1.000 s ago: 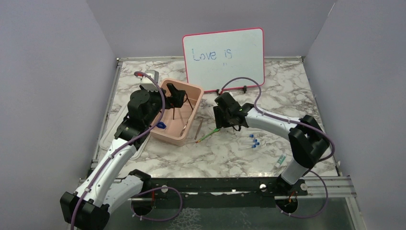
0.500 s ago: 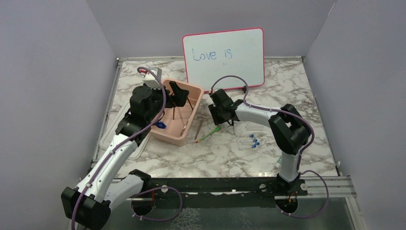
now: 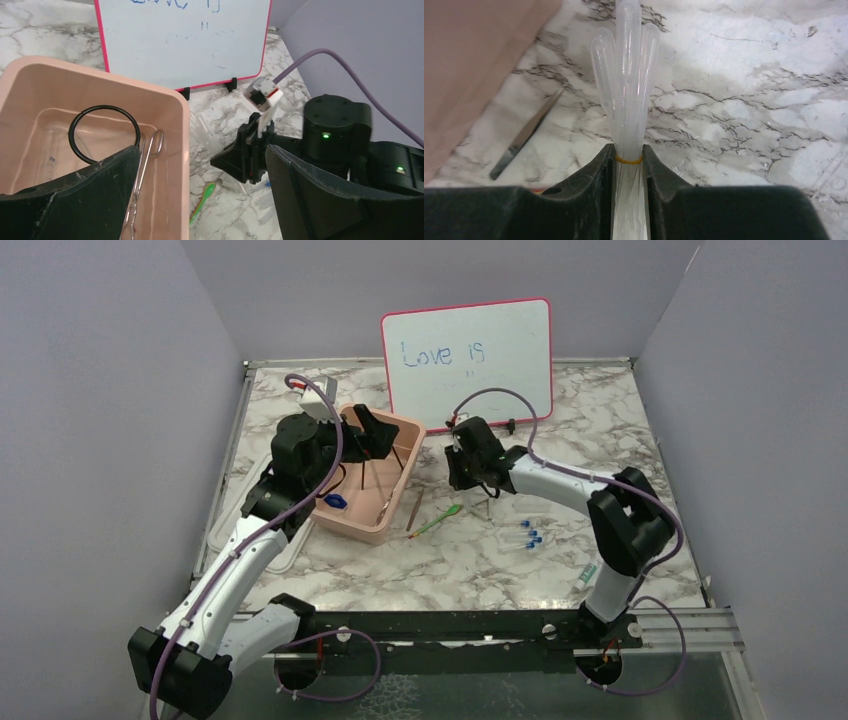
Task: Organize the chemistry lab equipment
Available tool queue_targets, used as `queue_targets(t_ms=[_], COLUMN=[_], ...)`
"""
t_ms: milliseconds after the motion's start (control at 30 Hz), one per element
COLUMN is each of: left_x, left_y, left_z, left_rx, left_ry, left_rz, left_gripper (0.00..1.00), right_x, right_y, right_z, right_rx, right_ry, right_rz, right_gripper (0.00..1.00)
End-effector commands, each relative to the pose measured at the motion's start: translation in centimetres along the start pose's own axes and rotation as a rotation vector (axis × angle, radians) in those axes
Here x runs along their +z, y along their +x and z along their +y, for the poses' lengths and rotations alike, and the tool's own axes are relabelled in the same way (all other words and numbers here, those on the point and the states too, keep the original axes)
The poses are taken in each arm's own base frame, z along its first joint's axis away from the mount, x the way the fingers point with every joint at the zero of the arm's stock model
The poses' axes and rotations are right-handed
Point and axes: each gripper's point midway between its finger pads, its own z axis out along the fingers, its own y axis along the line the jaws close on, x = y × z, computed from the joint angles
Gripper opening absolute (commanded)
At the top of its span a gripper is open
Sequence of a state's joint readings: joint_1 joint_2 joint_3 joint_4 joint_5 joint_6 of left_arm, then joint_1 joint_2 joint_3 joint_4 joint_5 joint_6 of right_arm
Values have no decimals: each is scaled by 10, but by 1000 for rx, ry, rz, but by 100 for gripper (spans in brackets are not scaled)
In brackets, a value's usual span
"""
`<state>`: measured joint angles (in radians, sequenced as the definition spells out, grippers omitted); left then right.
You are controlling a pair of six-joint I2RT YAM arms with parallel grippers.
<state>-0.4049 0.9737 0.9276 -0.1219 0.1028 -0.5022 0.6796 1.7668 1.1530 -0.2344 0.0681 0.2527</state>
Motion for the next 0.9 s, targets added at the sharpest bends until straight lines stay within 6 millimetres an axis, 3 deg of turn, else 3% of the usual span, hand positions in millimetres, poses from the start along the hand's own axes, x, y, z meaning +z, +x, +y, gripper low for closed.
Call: queue_targets(t_ms=[0, 133, 300, 400, 633, 867], left_x=[-2, 3, 12, 16, 33, 48], left_y=[-9, 1, 14, 9, 22, 47], left_z=[-20, -37, -67, -83, -82, -77], left_rx=[-71, -158, -250, -293, -344, -366], left_ry=[68, 152, 319, 422, 407, 331], left_rz=[13, 81, 192, 168, 180, 226], left_gripper=[99, 98, 93, 93, 92, 73], right_x=[-46, -85, -134, -158, -171, -171], right_y=[-45, -61, -82, -93, -99, -98], right_z=[13, 28, 67, 87, 108, 117], right_rx=[86, 126, 141, 145, 123, 120], right_ry=[-68, -171, -422, -555, -688, -747], right_rz=[-188, -287, -400, -444, -458, -449], right_gripper=[26, 26, 26, 26, 26, 26])
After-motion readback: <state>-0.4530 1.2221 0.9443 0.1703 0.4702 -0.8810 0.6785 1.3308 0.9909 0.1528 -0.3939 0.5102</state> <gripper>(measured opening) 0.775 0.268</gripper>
